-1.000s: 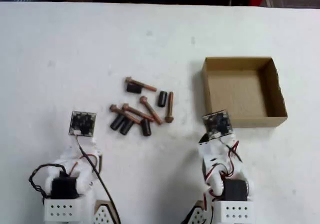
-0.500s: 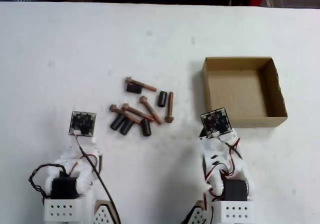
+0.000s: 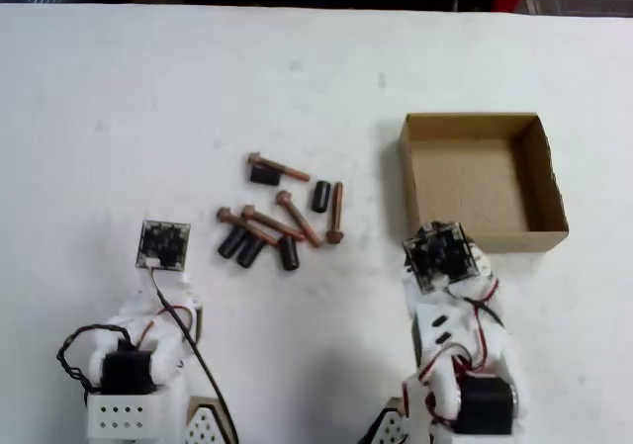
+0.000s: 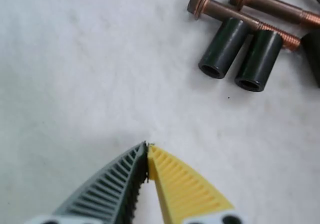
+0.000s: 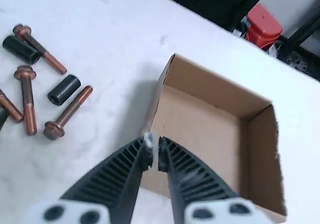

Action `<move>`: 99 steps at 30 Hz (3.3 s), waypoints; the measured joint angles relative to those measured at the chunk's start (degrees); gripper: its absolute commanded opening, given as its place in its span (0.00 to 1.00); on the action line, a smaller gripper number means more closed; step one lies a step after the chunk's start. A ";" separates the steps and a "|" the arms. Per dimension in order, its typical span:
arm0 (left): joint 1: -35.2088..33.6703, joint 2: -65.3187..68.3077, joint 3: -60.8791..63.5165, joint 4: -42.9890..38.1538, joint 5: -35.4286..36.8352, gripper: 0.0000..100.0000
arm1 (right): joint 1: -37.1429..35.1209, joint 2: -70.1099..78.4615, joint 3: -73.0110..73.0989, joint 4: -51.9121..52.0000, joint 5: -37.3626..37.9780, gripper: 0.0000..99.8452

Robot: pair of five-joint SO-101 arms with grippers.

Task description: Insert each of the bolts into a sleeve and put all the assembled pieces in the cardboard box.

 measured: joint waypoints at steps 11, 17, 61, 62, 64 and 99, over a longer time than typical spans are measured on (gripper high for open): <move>0.00 0.00 0.00 0.00 0.00 0.02 | -1.67 33.58 -24.70 0.62 0.35 0.15; 0.00 0.00 0.00 0.00 0.00 0.02 | -7.12 56.09 -34.64 0.62 -4.84 0.15; 0.00 0.00 0.00 0.00 0.00 0.02 | -21.36 125.45 -80.70 0.62 -40.62 0.10; 0.00 0.00 0.00 0.00 0.00 0.02 | -21.36 126.33 -81.14 0.62 -40.62 0.10; 0.00 0.00 0.00 0.00 0.00 0.02 | -21.10 127.91 -82.02 0.62 -40.62 0.10; 0.00 0.00 0.00 0.00 0.00 0.02 | -22.15 142.68 -93.98 7.03 -57.14 0.10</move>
